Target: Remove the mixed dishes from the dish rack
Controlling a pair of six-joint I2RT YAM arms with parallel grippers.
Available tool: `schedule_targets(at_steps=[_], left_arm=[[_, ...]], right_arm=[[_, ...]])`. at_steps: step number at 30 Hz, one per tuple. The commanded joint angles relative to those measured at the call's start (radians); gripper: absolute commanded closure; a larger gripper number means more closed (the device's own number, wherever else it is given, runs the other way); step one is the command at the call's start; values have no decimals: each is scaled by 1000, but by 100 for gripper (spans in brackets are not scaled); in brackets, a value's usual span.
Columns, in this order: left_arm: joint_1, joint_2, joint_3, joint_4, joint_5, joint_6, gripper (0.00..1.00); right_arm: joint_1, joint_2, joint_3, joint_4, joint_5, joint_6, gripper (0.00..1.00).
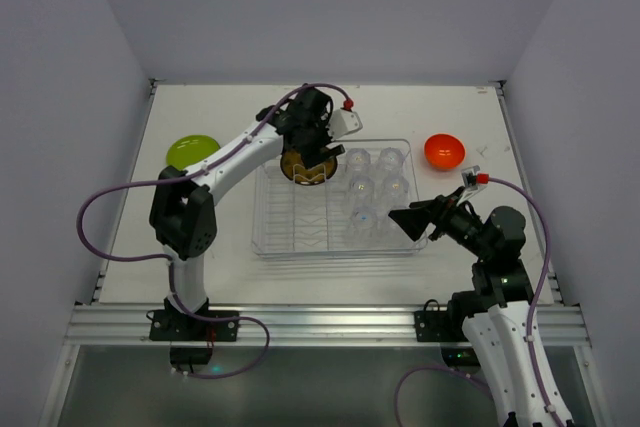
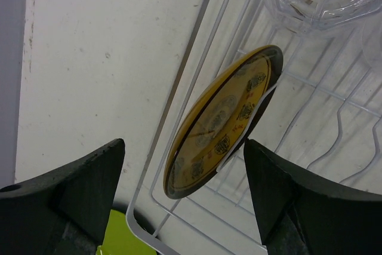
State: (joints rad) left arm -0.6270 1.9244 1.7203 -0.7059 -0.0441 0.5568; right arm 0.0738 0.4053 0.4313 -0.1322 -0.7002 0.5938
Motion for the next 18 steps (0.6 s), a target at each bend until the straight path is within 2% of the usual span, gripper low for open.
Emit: schedule_targets(at_steps=[1,10,14,16,18], left_arm=[[16,8,15,-20,38,75,16],[13,10,-16,-1,32,98,39],[6,-28,-83,83,-19,117,70],[3,-56,-111,130,-30,135,71],[3,-71,-139,152,-34,156,78]], right_arm=[[3,-6,-11,55,-22,-5,1],[3,-10,-12,51,-18,-3,1],[3,-13,-16,51,-10,-5,1],[3,-11,-16,52,-12,-2,1],[3,-6,-16,52,-16,-2,1]])
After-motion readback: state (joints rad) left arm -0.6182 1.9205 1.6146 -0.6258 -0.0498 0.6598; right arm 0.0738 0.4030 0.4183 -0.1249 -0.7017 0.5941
